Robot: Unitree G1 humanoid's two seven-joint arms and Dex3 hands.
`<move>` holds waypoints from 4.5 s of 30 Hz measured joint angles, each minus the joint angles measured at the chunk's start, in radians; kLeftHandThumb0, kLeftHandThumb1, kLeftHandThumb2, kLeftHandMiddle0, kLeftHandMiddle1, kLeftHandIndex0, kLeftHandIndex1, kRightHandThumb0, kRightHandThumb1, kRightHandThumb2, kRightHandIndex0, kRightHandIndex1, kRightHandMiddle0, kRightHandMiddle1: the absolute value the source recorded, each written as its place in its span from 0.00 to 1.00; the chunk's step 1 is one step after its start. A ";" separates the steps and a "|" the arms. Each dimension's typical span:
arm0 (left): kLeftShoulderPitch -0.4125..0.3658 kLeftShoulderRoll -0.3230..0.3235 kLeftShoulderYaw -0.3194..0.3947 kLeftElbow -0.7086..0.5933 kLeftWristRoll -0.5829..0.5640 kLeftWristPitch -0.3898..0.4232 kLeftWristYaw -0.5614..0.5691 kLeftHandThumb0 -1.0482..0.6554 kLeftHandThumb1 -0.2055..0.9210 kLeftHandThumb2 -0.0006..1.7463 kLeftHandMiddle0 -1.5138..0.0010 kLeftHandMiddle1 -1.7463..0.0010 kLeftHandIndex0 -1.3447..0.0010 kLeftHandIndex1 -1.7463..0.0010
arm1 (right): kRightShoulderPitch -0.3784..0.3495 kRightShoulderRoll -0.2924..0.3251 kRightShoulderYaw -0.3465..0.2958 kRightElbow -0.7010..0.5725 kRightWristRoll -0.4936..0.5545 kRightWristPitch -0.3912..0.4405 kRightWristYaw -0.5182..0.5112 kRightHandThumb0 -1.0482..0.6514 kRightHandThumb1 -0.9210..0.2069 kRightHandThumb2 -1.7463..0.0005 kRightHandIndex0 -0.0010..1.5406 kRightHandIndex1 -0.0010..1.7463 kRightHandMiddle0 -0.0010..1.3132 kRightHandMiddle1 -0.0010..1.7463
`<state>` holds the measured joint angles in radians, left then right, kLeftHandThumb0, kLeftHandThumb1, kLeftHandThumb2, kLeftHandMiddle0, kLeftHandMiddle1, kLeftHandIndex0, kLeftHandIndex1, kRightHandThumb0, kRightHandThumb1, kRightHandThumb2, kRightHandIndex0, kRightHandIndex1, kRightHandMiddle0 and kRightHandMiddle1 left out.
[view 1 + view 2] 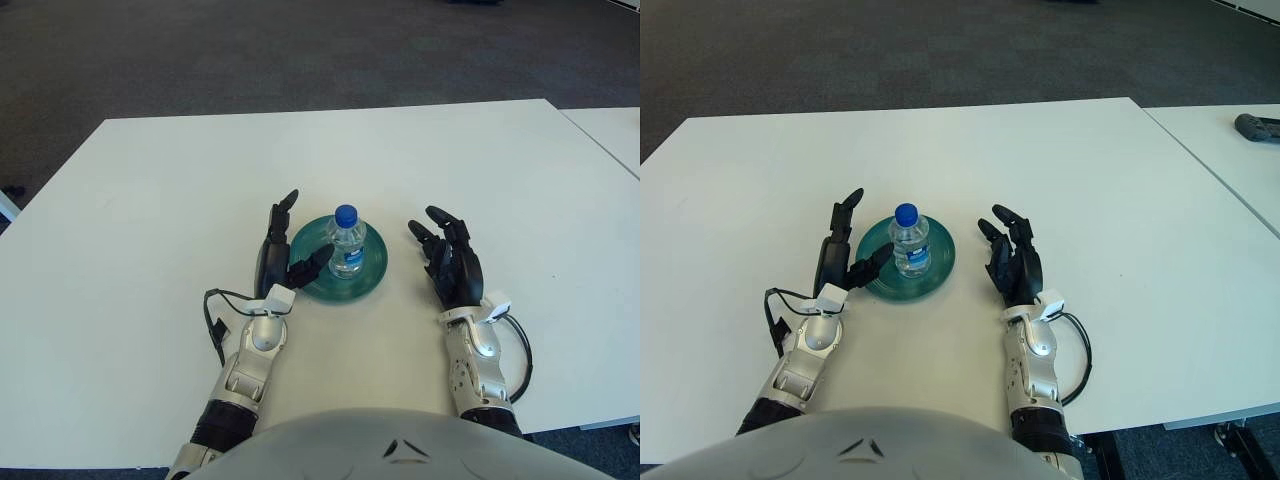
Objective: Put the bottle into the plate.
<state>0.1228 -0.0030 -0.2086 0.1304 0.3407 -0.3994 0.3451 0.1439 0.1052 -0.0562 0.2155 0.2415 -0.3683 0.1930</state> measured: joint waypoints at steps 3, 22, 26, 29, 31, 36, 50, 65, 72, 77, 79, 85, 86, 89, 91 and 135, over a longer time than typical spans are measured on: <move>-0.001 0.003 0.025 0.024 -0.039 -0.024 -0.012 0.04 1.00 0.34 0.77 0.97 1.00 0.49 | -0.001 -0.001 -0.002 0.002 -0.002 -0.001 0.000 0.19 0.00 0.57 0.34 0.34 0.07 0.55; -0.133 0.073 0.128 0.325 -0.142 -0.377 -0.040 0.02 1.00 0.52 0.76 0.98 0.98 0.48 | -0.015 -0.008 -0.026 0.015 -0.001 -0.006 0.002 0.21 0.00 0.58 0.34 0.34 0.08 0.55; -0.139 0.033 0.149 0.335 -0.255 -0.377 -0.094 0.06 1.00 0.52 0.71 0.96 0.93 0.44 | -0.020 -0.008 -0.032 0.019 0.005 -0.004 0.010 0.21 0.00 0.59 0.34 0.33 0.09 0.55; -0.126 -0.012 0.167 0.315 -0.294 -0.316 -0.090 0.15 1.00 0.53 0.63 0.92 0.85 0.43 | -0.026 -0.010 -0.037 0.025 0.010 -0.004 0.021 0.21 0.00 0.59 0.33 0.33 0.09 0.55; -0.104 -0.046 0.174 0.281 -0.293 -0.238 -0.067 0.19 1.00 0.53 0.59 0.90 0.82 0.43 | -0.030 -0.011 -0.040 0.030 0.014 -0.004 0.030 0.21 0.00 0.59 0.33 0.33 0.09 0.55; -0.045 -0.103 0.177 0.185 -0.261 -0.069 -0.005 0.26 1.00 0.55 0.61 0.75 0.78 0.44 | -0.041 -0.013 -0.050 0.038 0.021 -0.003 0.045 0.21 0.00 0.60 0.34 0.34 0.09 0.55; 0.002 -0.110 0.170 0.087 -0.244 0.051 0.010 0.30 1.00 0.55 0.61 0.60 0.76 0.42 | -0.048 -0.015 -0.069 0.046 0.036 0.003 0.076 0.21 0.00 0.62 0.34 0.36 0.09 0.56; 0.023 -0.108 0.154 -0.024 -0.296 0.208 -0.074 0.29 1.00 0.53 0.60 0.56 0.72 0.39 | -0.049 -0.016 -0.073 0.046 0.043 0.004 0.086 0.20 0.00 0.62 0.34 0.37 0.10 0.56; 0.051 -0.109 0.142 -0.102 -0.298 0.292 -0.089 0.29 1.00 0.53 0.61 0.56 0.73 0.39 | -0.049 -0.017 -0.074 0.046 0.044 0.005 0.091 0.21 0.00 0.63 0.34 0.38 0.10 0.56; 0.057 -0.109 0.136 -0.146 -0.293 0.356 -0.089 0.30 1.00 0.53 0.61 0.56 0.73 0.39 | -0.050 -0.017 -0.074 0.046 0.044 0.005 0.091 0.21 0.00 0.63 0.34 0.38 0.10 0.56; 0.059 -0.109 0.133 -0.161 -0.292 0.377 -0.089 0.30 1.00 0.52 0.61 0.56 0.73 0.39 | -0.050 -0.017 -0.074 0.046 0.044 0.005 0.091 0.21 0.00 0.63 0.33 0.38 0.10 0.56; 0.059 -0.109 0.132 -0.171 -0.292 0.396 -0.094 0.30 1.00 0.51 0.60 0.56 0.71 0.39 | -0.050 -0.017 -0.074 0.046 0.044 0.005 0.091 0.21 0.00 0.62 0.33 0.38 0.10 0.56; 0.059 -0.109 0.133 -0.171 -0.292 0.396 -0.094 0.30 1.00 0.50 0.60 0.55 0.71 0.39 | -0.050 -0.017 -0.074 0.046 0.044 0.005 0.091 0.21 0.00 0.63 0.33 0.38 0.10 0.56; 0.058 -0.109 0.134 -0.169 -0.292 0.396 -0.096 0.30 1.00 0.49 0.60 0.54 0.71 0.39 | -0.050 -0.017 -0.074 0.046 0.046 0.007 0.092 0.21 0.00 0.63 0.33 0.38 0.10 0.56; 0.057 -0.109 0.136 -0.166 -0.292 0.394 -0.097 0.30 1.00 0.49 0.61 0.54 0.71 0.39 | -0.050 -0.018 -0.075 0.046 0.048 0.008 0.097 0.21 0.00 0.63 0.33 0.38 0.10 0.56; 0.036 -0.108 0.155 -0.041 -0.299 0.237 -0.138 0.25 1.00 0.47 0.65 0.55 0.76 0.40 | -0.050 -0.064 -0.101 0.041 0.064 0.042 0.110 0.21 0.00 0.64 0.33 0.38 0.11 0.56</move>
<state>0.1591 -0.1108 -0.0539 0.0893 0.0414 -0.1626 0.2068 0.0941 0.0407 -0.1574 0.2570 0.3050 -0.3264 0.3033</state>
